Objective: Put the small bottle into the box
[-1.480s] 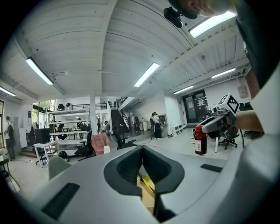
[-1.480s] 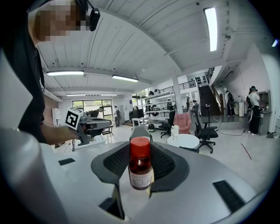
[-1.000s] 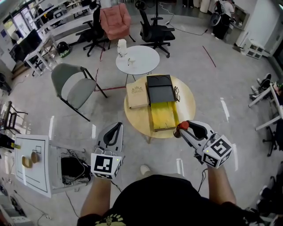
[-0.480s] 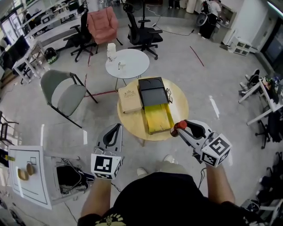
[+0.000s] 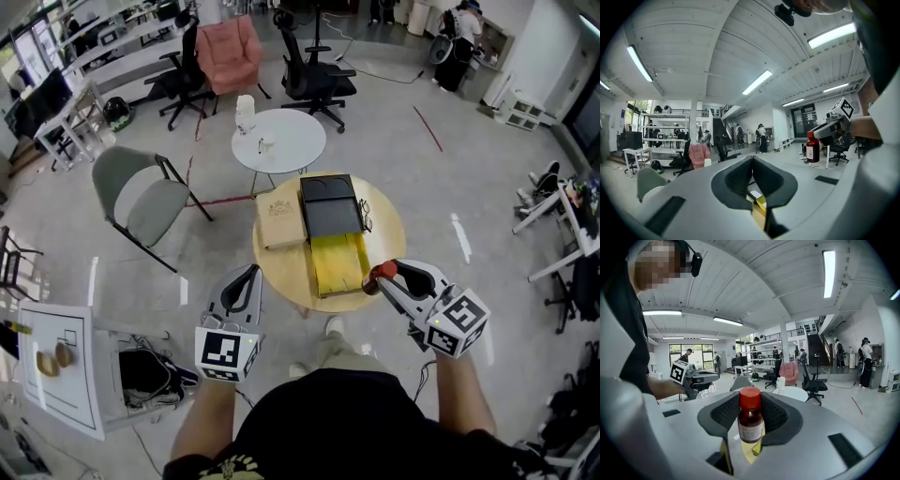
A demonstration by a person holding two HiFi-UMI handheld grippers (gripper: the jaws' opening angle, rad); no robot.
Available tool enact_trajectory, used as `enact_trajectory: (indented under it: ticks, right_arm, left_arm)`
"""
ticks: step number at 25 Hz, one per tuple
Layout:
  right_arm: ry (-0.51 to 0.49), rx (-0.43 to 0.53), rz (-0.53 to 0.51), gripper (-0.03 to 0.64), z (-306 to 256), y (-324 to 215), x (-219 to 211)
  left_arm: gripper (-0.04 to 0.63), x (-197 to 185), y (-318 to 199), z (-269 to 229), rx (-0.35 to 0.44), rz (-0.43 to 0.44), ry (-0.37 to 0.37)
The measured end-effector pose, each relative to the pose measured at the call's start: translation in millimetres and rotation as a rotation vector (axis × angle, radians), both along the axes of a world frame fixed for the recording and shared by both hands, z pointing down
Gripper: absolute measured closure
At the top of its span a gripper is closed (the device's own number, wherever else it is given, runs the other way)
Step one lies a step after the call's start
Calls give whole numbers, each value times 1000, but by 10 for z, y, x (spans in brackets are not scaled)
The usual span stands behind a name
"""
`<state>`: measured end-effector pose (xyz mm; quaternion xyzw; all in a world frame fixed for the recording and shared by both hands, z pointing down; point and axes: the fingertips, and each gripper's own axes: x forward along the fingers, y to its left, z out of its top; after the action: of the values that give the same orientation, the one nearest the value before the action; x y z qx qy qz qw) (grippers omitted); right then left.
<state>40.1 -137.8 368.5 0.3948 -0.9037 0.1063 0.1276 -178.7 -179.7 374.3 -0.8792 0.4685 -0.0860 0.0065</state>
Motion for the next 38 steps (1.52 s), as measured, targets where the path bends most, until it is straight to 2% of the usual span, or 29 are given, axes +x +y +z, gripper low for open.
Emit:
enact_trajectory:
  ticks: [6, 12, 20, 33, 38]
  right_arm:
    - [-24, -16, -70, 466, 88, -416, -135]
    - [-13, -57, -129, 466, 252, -686, -252]
    - [0, -79, -121, 466, 366, -925, -128]
    - [23, -119, -84, 466, 605, -1221, 174]
    - [20, -168, -61, 466, 817, -1333, 253]
  left_arm:
    - [577, -70, -148, 130, -31, -35, -50]
    - [577, -176, -335, 282, -78, -92, -39]
    - [577, 361, -456, 442, -102, 14, -41]
    - [577, 633, -953, 626, -122, 30, -36]
    - [577, 774, -1085, 825, -161, 51, -48]
